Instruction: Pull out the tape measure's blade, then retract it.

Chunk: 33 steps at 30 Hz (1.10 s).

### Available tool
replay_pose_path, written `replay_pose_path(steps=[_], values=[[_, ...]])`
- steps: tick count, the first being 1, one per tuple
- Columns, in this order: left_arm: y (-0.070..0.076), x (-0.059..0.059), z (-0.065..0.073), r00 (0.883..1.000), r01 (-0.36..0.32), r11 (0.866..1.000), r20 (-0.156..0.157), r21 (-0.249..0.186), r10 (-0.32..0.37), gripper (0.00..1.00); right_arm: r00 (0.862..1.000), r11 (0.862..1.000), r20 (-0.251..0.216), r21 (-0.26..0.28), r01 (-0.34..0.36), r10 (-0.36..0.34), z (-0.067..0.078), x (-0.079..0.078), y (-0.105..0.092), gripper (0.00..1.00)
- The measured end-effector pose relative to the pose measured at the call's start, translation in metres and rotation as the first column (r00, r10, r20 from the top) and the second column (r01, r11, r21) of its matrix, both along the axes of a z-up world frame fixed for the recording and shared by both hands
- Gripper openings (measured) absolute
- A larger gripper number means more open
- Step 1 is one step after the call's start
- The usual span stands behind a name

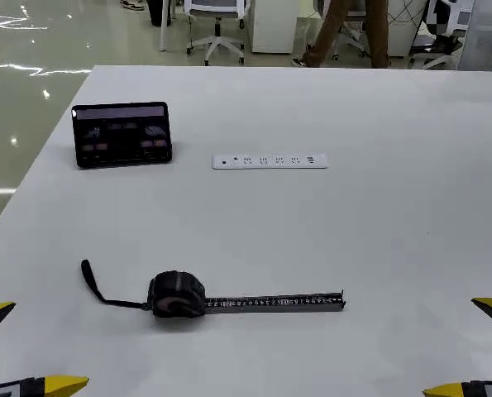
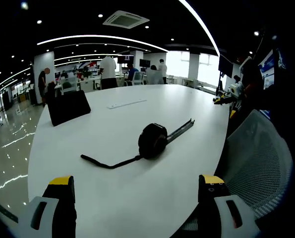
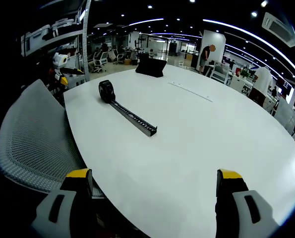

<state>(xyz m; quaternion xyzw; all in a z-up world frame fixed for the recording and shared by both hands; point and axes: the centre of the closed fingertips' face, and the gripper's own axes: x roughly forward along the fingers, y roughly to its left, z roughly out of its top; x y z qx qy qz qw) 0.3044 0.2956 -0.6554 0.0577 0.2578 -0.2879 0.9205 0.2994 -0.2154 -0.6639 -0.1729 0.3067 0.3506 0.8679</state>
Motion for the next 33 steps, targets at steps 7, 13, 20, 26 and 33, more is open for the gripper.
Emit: replay_pose_path(steps=[7,13,20,26,33], values=[[0.0,-0.001,0.004,1.0,-0.018,1.0,0.006,-0.015,0.018,1.0,0.999,0.999,0.004,0.009,0.044,-0.044,-0.001,-0.003,-0.014,1.0],[0.0,0.01,0.009,1.0,-0.009,1.0,0.01,0.01,0.009,1.0,1.0,1.0,-0.001,0.005,0.0,0.0,-0.001,-0.003,-0.01,1.0],[0.001,0.012,0.013,1.0,-0.002,1.0,0.02,0.022,0.001,1.0,1.0,1.0,0.003,0.007,-0.001,0.001,0.0,0.001,-0.01,1.0],[-0.002,0.009,0.01,1.0,0.012,1.0,0.011,0.027,-0.013,1.0,1.0,1.0,0.004,0.014,-0.013,0.013,0.003,0.005,-0.005,1.0],[-0.003,0.008,0.014,1.0,0.011,1.0,0.023,0.02,-0.011,1.0,0.999,0.999,0.015,0.01,-0.034,0.034,0.006,0.008,0.003,1.0]])
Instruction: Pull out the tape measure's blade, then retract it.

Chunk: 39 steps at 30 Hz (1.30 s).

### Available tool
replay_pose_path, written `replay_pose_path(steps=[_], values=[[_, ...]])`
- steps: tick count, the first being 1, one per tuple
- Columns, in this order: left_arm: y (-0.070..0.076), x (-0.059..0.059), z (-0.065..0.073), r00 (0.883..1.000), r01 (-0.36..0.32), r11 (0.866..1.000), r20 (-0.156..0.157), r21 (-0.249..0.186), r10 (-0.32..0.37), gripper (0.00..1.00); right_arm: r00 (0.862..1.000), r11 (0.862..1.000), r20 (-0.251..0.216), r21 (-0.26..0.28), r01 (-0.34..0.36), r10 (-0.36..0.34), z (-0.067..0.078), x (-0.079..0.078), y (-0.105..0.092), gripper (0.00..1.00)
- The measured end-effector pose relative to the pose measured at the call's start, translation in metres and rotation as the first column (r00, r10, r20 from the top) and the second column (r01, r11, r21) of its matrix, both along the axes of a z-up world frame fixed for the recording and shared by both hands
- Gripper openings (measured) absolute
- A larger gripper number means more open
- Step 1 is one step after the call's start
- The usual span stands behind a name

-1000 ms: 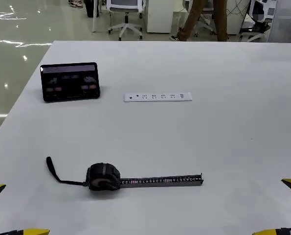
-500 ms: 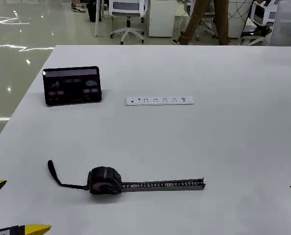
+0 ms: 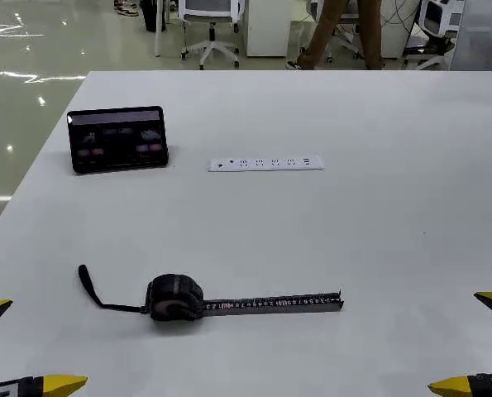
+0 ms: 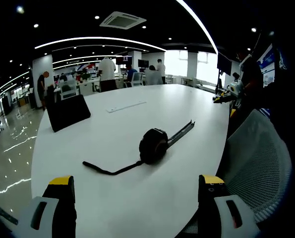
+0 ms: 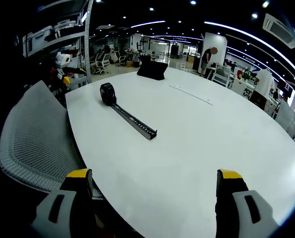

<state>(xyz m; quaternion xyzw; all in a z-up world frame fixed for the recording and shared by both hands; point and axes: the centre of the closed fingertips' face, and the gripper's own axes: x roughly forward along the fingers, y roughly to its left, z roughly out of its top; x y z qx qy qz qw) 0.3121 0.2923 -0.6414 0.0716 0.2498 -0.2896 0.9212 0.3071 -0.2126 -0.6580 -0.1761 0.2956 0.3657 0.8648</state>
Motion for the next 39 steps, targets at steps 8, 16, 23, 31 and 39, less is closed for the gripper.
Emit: replay_pose_path(steps=[8,16,23,31,39], values=[[0.004,0.001,0.003,1.0,-0.016,1.0,0.008,0.007,0.016,1.0,1.0,1.0,-0.001,-0.001,-0.007,0.007,0.0,0.001,0.0,1.0],[0.0,0.002,0.002,1.0,-0.029,1.0,-0.002,-0.008,0.029,1.0,1.0,0.999,-0.016,-0.024,-0.023,0.023,0.0,0.003,0.0,1.0],[-0.008,0.007,0.0,0.999,-0.035,0.999,-0.008,-0.01,0.035,1.0,0.999,0.998,-0.014,-0.044,-0.049,0.048,0.001,0.011,0.005,1.0],[-0.024,0.022,0.005,0.997,-0.071,0.997,-0.012,-0.041,0.071,1.0,0.995,0.992,-0.006,-0.082,-0.099,0.099,0.003,0.025,0.011,1.0],[-0.054,0.04,0.003,0.996,-0.087,0.994,-0.03,-0.063,0.085,1.0,0.987,0.98,-0.018,-0.119,-0.16,0.159,0.001,0.041,0.024,1.0]])
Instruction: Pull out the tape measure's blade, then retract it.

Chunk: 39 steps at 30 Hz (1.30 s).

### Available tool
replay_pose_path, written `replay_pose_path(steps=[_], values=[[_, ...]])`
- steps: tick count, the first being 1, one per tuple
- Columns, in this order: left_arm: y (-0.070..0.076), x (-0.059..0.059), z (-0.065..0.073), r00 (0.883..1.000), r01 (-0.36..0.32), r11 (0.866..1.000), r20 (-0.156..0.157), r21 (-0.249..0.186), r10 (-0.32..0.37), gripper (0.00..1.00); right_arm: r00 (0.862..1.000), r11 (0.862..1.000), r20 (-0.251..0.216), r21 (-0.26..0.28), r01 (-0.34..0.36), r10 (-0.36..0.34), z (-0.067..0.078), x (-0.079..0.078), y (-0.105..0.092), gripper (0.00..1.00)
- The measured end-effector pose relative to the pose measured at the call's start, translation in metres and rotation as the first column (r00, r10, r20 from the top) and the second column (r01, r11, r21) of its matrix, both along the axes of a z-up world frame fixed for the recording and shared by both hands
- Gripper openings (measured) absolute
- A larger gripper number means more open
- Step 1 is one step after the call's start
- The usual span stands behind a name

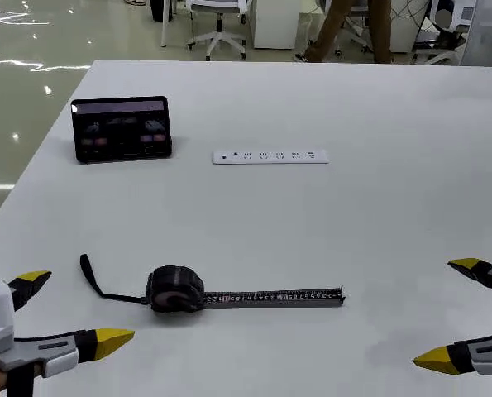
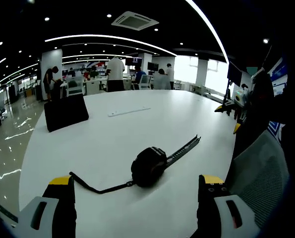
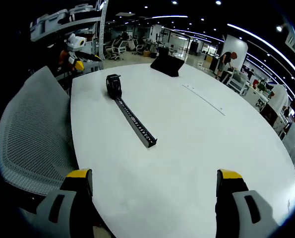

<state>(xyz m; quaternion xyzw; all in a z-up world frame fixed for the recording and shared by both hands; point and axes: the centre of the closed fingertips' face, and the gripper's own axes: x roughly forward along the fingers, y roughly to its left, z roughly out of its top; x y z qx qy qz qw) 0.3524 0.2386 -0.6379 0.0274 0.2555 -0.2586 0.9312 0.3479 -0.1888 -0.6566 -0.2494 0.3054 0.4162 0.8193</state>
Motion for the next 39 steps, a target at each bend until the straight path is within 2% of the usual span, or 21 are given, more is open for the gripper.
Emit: replay_pose_path(steps=[5,9,15,19,23,27,29,32,34,37,39], values=[[-0.023,0.011,-0.001,1.0,0.0,1.0,0.004,0.01,0.0,1.0,0.999,0.999,-0.004,-0.013,-0.033,0.033,-0.001,0.012,0.009,1.0],[-0.032,0.015,-0.006,1.0,-0.02,1.0,0.001,0.023,0.02,1.0,0.998,0.997,-0.013,-0.027,-0.07,0.069,-0.005,0.018,0.017,1.0],[-0.042,0.019,-0.018,0.998,-0.059,0.998,-0.036,0.023,0.06,1.0,0.993,0.993,-0.035,-0.049,-0.111,0.11,-0.013,0.024,0.028,1.0],[-0.046,0.026,-0.017,0.997,-0.076,0.996,-0.018,0.036,0.077,1.0,0.989,0.988,-0.044,-0.06,-0.144,0.142,-0.016,0.028,0.035,1.0],[-0.045,0.037,-0.019,0.99,-0.143,0.99,-0.015,0.017,0.143,1.0,0.985,0.984,-0.056,-0.066,-0.165,0.162,-0.021,0.035,0.04,1.0],[-0.047,0.044,-0.023,0.986,-0.168,0.986,-0.006,0.007,0.168,1.0,0.98,0.978,-0.061,-0.072,-0.195,0.191,-0.025,0.04,0.046,1.0],[-0.048,0.047,-0.025,0.98,-0.199,0.98,-0.012,-0.009,0.199,1.0,0.977,0.976,-0.07,-0.075,-0.206,0.201,-0.027,0.042,0.047,1.0],[-0.052,0.051,-0.025,0.976,-0.217,0.976,0.015,-0.02,0.217,1.0,0.972,0.969,-0.082,-0.094,-0.227,0.22,-0.032,0.044,0.049,1.0],[-0.054,0.054,-0.028,0.974,-0.226,0.974,0.018,-0.017,0.227,1.0,0.969,0.965,-0.085,-0.1,-0.242,0.234,-0.034,0.046,0.052,1.0],[-0.057,0.058,-0.029,0.967,-0.251,0.968,0.039,-0.01,0.251,1.0,0.963,0.959,-0.094,-0.108,-0.261,0.252,-0.036,0.047,0.059,1.0],[-0.059,0.061,-0.03,0.962,-0.268,0.963,0.046,-0.02,0.269,1.0,0.958,0.953,-0.098,-0.119,-0.279,0.269,-0.039,0.048,0.064,1.0]])
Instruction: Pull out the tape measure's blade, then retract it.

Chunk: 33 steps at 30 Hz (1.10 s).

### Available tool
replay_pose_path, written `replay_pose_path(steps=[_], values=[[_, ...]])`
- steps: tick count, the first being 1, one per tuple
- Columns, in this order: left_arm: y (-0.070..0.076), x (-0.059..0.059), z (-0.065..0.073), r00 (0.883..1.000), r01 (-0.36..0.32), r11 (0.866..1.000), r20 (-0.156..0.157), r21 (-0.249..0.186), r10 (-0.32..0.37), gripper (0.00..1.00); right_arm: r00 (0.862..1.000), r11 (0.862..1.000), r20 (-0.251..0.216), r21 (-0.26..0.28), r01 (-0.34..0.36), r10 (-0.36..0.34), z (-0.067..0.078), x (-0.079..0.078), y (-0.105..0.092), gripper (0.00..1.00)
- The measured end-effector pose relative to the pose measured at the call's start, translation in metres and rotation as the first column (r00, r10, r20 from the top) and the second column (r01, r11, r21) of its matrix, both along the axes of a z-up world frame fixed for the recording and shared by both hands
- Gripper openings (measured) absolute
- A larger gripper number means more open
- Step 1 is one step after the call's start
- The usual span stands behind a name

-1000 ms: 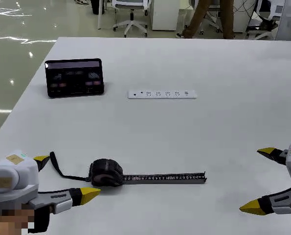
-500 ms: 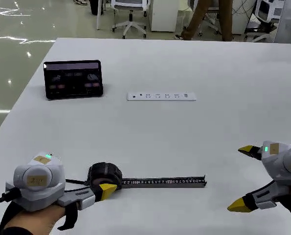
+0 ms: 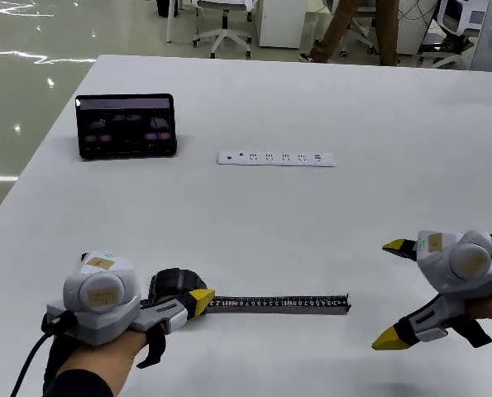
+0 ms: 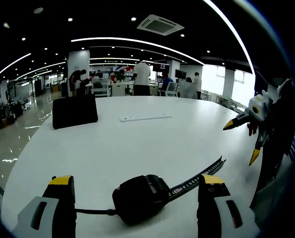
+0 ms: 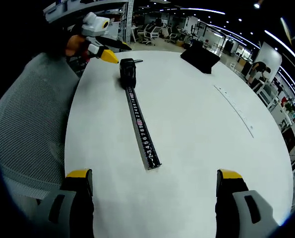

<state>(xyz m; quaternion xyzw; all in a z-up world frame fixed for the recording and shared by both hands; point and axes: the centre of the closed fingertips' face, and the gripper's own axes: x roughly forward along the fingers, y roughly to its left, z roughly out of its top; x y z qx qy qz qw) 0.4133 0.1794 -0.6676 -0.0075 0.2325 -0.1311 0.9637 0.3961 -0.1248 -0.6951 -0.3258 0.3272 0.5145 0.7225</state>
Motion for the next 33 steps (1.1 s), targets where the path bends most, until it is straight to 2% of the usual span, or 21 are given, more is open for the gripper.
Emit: replay_pose_path(steps=[2,4,8,11,13,17,21,28,29,30,33], values=[[-0.004,0.001,-0.007,1.0,-0.005,1.0,-0.017,-0.013,0.005,1.0,1.0,1.0,-0.007,-0.007,-0.015,0.015,-0.006,0.004,0.003,1.0],[-0.004,0.0,-0.011,1.0,-0.017,1.0,-0.015,0.003,0.017,1.0,1.0,0.999,-0.017,-0.02,-0.027,0.026,-0.011,0.007,0.006,1.0],[-0.004,0.002,-0.018,0.999,-0.043,0.999,-0.017,-0.022,0.043,1.0,0.998,0.997,-0.032,-0.039,-0.064,0.063,-0.018,0.012,0.015,0.98],[-0.003,0.003,-0.018,0.999,-0.048,0.998,0.016,-0.034,0.049,1.0,0.995,0.994,-0.046,-0.059,-0.089,0.086,-0.024,0.016,0.019,0.96],[-0.006,0.007,-0.013,0.997,-0.039,0.996,0.069,-0.075,0.044,1.0,0.993,0.991,-0.06,-0.078,-0.108,0.103,-0.03,0.017,0.021,0.95],[-0.006,0.007,-0.027,0.998,-0.029,0.999,0.052,-0.02,0.03,1.0,0.991,0.99,-0.089,-0.084,-0.112,0.104,-0.04,0.021,0.025,0.94],[-0.009,0.006,-0.032,0.999,-0.016,1.0,0.041,-0.011,0.016,1.0,0.989,0.989,-0.1,-0.095,-0.117,0.107,-0.045,0.023,0.026,0.92],[-0.009,0.007,-0.032,0.999,-0.028,0.999,0.038,-0.032,0.029,0.99,0.987,0.986,-0.11,-0.109,-0.128,0.116,-0.051,0.023,0.022,0.88],[-0.008,0.009,-0.03,0.997,-0.055,0.996,0.045,-0.073,0.058,0.99,0.987,0.985,-0.111,-0.114,-0.131,0.118,-0.052,0.022,0.021,0.87],[-0.007,0.009,-0.029,0.997,-0.063,0.994,0.045,-0.093,0.067,0.98,0.987,0.985,-0.111,-0.116,-0.131,0.118,-0.053,0.022,0.021,0.86],[-0.007,0.009,-0.03,0.997,-0.058,0.996,0.046,-0.069,0.062,0.98,0.986,0.983,-0.113,-0.121,-0.139,0.126,-0.054,0.022,0.019,0.82]])
